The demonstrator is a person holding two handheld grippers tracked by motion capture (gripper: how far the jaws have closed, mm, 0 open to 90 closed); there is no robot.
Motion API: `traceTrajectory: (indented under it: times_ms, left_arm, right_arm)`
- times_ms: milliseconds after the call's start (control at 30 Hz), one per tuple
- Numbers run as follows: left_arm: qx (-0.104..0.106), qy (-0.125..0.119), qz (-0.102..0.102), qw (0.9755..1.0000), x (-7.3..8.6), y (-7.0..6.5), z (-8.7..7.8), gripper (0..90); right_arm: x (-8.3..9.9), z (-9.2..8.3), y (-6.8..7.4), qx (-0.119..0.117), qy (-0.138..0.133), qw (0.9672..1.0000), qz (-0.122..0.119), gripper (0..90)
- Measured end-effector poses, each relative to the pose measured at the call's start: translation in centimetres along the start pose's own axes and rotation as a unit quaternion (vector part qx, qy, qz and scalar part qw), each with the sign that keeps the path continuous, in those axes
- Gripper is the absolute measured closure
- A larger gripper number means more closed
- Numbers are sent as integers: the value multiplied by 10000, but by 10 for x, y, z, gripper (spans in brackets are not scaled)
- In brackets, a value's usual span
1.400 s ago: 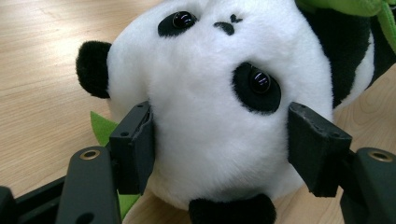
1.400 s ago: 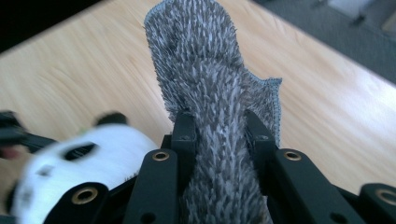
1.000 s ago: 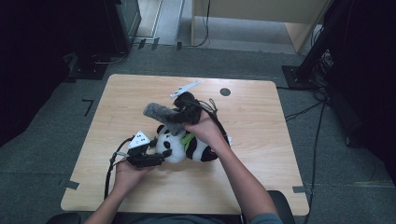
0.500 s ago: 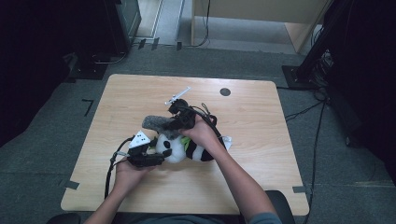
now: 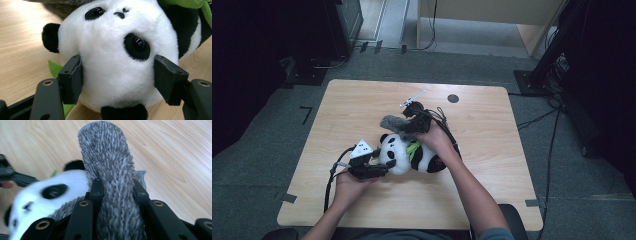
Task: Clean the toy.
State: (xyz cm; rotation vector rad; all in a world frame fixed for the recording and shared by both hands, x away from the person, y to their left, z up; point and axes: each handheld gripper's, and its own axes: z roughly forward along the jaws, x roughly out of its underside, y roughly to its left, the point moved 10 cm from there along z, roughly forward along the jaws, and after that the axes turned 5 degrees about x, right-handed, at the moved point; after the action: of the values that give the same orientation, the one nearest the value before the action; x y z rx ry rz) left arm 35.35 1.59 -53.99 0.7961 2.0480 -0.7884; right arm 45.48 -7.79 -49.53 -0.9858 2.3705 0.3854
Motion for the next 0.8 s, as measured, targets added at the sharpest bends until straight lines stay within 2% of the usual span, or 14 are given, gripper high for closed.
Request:
traceTrajectory:
  times_ms: [233,367,467,667,800]
  left_arm:
    - [25,16,32,10000,-1,-1,1,311]
    - [38,44,26,10000,-1,-1,2,311]
    - [45,69,6,10000,-1,-1,2,307]
    - [79,59,-88,9999,-2,1,1,297]
    - [96,46,-145,9998,-3,2,2,270]
  right_arm:
    - [3,-6,-21,253,-83,9996,115,694]
    - [3,-13,-35,601,-220,9979,137,706]
    - [2,-23,-44,679,-411,9964,309,717]
    - [-7,-50,-50,601,-978,9922,494,726]
    - [-12,-73,-50,591,-1274,9889,484,724]
